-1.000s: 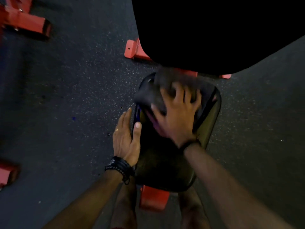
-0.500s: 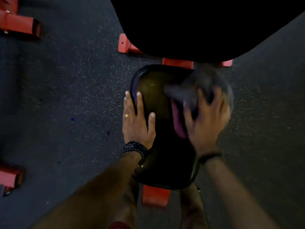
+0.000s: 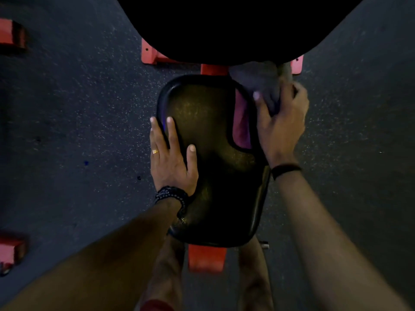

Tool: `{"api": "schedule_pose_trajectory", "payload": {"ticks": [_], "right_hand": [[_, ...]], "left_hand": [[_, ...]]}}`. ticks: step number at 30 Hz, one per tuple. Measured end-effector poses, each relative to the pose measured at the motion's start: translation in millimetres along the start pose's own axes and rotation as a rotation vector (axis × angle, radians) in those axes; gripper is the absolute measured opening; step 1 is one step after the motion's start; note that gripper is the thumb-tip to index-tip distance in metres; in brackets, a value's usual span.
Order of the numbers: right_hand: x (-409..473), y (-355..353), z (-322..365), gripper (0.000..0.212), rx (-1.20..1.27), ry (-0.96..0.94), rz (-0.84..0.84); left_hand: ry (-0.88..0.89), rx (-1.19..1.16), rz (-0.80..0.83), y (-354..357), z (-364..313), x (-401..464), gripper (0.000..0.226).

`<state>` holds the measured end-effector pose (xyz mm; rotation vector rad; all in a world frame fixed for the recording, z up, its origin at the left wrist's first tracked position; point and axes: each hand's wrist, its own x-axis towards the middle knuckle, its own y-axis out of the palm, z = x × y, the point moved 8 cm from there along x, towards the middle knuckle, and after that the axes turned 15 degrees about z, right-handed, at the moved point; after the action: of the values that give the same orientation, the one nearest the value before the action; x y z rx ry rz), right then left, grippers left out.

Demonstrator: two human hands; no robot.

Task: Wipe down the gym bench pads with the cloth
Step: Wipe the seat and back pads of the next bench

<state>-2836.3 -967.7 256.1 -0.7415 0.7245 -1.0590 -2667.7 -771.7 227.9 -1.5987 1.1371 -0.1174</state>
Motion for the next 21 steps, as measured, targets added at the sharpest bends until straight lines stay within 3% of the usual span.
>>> {"api": "schedule_pose_trajectory", "payload": {"ticks": [2,5,7,15,18,21], "right_hand": [[-68,4,-11,0.052,0.016,-0.001,0.015],[-196,26,-25,0.055,0.036,0.060,0.204],[-222,33,-27,0.054,0.086,0.058,0.242],[-6,4,-2,0.058,0.023,0.093,0.014],[-5,7,4,0.057,-0.043,0.107,0.017],[-72,12,0,0.053,-0.065,0.071,0.051]], "left_hand": [[0.005,0.006,0.003,0,-1,1,0.069],[-0.001,-0.005,0.002,-1,0,2,0.069],[0.007,0.001,0.005,-1,-1,1,0.069],[0.009,-0.002,-0.023,-1,0,-1,0.069],[0.007,0.002,-0.033,-2,0,-1,0.069],[0.015,-0.005,-0.026,-2,-2,0,0.069]]}}
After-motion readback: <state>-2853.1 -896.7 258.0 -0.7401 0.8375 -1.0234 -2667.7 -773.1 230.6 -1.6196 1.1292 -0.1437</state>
